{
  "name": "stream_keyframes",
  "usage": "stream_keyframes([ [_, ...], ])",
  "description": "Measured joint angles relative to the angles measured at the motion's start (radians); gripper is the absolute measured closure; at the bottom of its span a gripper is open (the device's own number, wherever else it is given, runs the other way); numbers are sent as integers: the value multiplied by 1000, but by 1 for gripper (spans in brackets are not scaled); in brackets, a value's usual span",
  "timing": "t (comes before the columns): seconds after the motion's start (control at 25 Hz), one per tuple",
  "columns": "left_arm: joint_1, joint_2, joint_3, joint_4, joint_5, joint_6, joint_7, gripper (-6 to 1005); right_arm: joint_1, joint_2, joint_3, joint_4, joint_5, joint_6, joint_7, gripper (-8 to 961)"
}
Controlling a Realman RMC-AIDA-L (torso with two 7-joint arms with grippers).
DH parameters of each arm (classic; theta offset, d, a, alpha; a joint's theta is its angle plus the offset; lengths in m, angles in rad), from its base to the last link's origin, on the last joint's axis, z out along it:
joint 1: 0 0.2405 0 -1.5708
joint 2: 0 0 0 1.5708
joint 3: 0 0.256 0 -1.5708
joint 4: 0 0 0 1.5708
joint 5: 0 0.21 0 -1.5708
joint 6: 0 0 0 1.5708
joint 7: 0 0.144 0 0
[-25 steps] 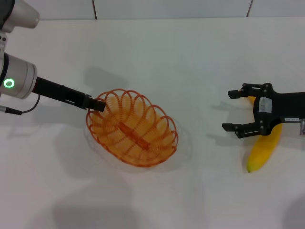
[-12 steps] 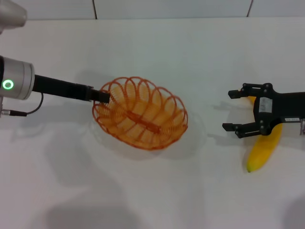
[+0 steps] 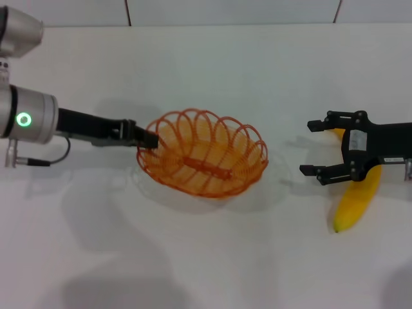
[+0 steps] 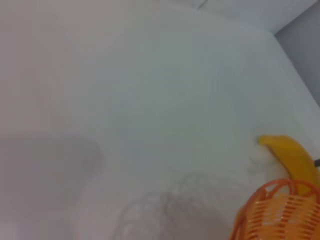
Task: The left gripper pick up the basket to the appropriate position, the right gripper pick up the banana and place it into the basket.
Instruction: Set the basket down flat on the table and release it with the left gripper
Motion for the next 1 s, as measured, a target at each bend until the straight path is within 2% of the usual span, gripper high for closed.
stream_keyframes([
  [0.2,1,-1,5,-45,46,-35,-81,902,4,2,-3,0,0,0,0,71],
  [0.52,-1,-2,6,-47,58,-46,-161,890,-2,4,0,4,0,9,-1,71],
  [1.0,-2,-3,6,-47,59,-68,-187,873,4,3,0,11,0,9,-1,72],
])
